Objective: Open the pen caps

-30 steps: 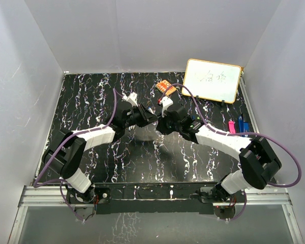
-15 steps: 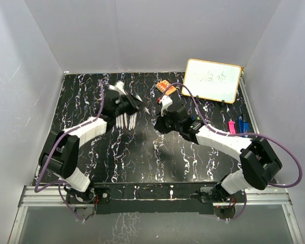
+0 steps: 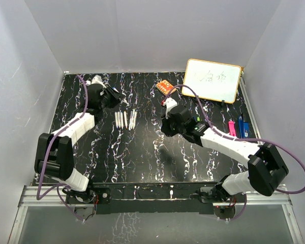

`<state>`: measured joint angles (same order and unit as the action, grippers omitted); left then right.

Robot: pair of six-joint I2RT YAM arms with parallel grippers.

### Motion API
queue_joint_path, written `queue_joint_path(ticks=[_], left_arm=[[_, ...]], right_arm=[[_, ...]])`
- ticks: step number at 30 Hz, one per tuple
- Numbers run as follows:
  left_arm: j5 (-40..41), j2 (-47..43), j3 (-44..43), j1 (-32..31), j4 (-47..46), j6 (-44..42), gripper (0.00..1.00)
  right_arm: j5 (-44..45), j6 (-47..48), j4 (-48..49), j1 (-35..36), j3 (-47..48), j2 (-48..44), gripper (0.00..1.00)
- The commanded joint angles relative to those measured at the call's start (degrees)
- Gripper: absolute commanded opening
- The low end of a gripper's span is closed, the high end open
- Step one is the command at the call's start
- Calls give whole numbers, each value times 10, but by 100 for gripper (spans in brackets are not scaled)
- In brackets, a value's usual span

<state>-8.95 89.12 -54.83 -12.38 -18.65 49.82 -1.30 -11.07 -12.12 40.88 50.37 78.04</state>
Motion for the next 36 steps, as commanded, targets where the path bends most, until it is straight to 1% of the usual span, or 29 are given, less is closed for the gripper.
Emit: queue_joint_path(ticks=[1,4,6,9,11,12,18,23,29,36], left_arm=[[-17,-45,-40,22,126,-69,0],[-62,-48,-37,52,172,-94,0],[-104,-29,-62,71,217,-126,0],[-135,10,-105,74,292,-180,0],[-154,21,-107,74,303,-194,0],[-156,22,-103,74,304,-196,0],[-87,16,-93,76,347,-220,0],[-91,34,-71,91,343,-220,0],[-94,57,-51,102,334,-225,8],[-96,80,-38,112,324,-228,10]], right_arm=[[81,-5,-9,-4,46,4,0],[89,-9,-13,-19,60,20,0],[90,-11,-16,-30,70,34,0],[90,-11,-29,-45,89,58,0],[92,-11,-39,-52,98,70,0],[92,-11,-40,-56,100,74,0],[92,-11,-43,-65,103,74,0],[95,-8,-51,-76,108,80,0],[98,-4,-60,-85,115,79,0],[97,-2,-59,-96,114,77,0]])
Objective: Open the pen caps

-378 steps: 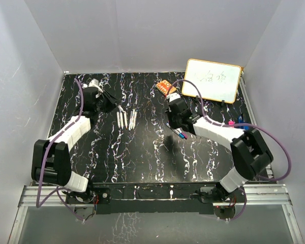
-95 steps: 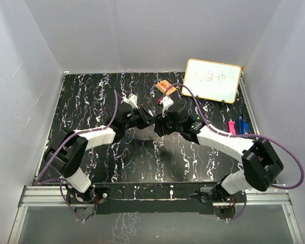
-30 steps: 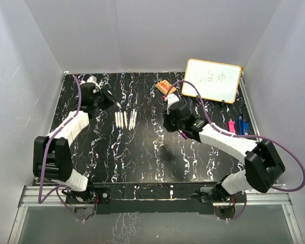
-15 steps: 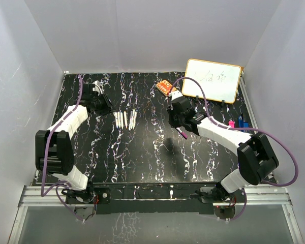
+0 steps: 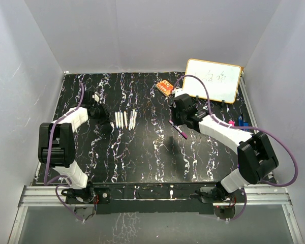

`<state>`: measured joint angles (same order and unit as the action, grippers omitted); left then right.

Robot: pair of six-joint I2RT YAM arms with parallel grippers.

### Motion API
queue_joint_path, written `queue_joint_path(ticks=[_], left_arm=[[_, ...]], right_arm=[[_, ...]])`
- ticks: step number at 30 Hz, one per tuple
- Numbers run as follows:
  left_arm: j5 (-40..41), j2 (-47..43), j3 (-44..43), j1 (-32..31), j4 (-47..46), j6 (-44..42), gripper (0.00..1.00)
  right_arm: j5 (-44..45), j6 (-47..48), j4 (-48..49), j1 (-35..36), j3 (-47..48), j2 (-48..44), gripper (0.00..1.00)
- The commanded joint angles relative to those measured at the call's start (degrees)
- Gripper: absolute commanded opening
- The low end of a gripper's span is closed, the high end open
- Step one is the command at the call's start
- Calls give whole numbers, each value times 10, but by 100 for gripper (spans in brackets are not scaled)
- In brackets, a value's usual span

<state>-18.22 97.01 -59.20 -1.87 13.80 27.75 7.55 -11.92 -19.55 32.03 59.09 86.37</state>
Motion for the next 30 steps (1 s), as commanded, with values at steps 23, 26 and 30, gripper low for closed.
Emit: queue_joint_path(ticks=[23,26,30], left_arm=[[2,24,21,7,-28,4,23],[18,-14,22,8,-22,10,23],[58,-91,21,8,-8,15,27]], right_arm=[[11,8,21,-39,32,13,0],[14,7,23,-48,37,29,0],[22,3,23,-60,43,57,0]])
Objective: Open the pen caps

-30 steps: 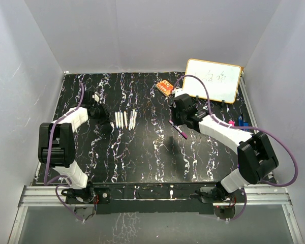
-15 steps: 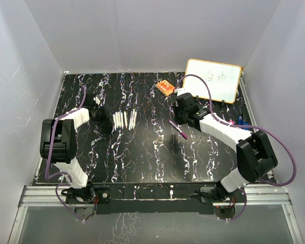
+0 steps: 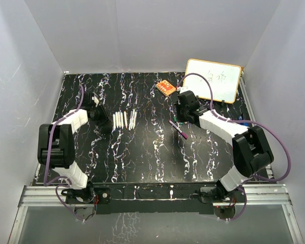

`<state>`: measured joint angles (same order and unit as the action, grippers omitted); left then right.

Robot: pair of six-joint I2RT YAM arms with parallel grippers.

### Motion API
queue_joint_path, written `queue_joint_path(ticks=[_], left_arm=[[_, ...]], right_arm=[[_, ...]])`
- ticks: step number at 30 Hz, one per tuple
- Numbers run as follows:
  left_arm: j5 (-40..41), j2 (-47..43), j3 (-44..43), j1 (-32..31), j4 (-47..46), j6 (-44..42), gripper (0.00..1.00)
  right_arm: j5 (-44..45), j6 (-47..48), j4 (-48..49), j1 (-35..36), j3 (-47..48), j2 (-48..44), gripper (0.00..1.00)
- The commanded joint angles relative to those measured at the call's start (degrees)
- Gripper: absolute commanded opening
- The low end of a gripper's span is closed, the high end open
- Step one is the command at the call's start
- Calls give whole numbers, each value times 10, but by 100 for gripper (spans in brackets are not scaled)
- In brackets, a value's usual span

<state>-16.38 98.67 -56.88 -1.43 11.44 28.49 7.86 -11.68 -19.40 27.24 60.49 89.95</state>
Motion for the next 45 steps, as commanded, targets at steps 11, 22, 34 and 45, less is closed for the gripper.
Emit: queue_joint_path(ticks=[11,22,34,45], left_arm=[[26,-309,37,4,-56,32,98],[-2,-319,48,4,-82,60,98],[-10,-321,48,4,-82,65,99],[-15,-321,51,4,-88,69,99]], right_arm=[[22,-9,5,-36,11,49,0],[-29,4,22,-30,64,90,0],[-31,0,-9,-8,180,195,0],[-25,-4,-33,8,230,252,0]])
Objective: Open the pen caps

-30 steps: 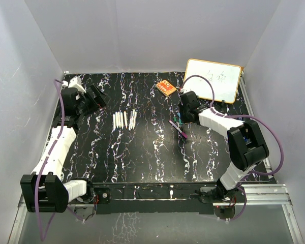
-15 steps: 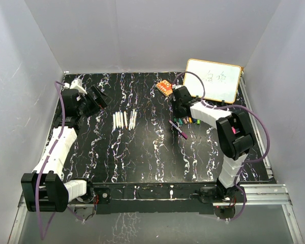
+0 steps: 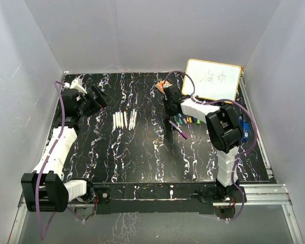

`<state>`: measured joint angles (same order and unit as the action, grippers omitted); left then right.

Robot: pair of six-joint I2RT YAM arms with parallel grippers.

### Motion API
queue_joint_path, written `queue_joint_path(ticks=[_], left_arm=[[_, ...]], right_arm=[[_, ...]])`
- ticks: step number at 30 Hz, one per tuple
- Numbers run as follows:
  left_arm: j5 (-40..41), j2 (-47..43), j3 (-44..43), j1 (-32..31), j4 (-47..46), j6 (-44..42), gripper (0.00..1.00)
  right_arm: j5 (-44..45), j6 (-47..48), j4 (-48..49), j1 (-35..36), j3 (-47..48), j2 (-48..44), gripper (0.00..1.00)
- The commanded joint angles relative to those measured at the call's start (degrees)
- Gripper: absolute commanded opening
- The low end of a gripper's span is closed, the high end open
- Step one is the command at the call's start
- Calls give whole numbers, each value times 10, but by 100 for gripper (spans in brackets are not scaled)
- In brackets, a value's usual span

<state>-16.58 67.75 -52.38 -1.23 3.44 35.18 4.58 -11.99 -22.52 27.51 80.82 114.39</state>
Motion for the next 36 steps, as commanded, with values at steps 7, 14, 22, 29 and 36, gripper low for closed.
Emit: queue_joint_path(ticks=[7,14,22,29,36], left_arm=[[-15,-10,8,2,-11,2,99],[-15,-9,10,3,-16,6,99],[-18,-5,12,2,-26,10,99],[-20,-8,13,2,-28,12,99],[-21,-8,16,2,-26,11,99]], right_arm=[[7,-3,0,7,15,9,0],[4,-10,3,12,-18,-5,0],[1,-24,5,21,-60,-32,0],[9,-36,-1,34,-75,-56,0],[14,-35,-10,35,-49,-39,15]])
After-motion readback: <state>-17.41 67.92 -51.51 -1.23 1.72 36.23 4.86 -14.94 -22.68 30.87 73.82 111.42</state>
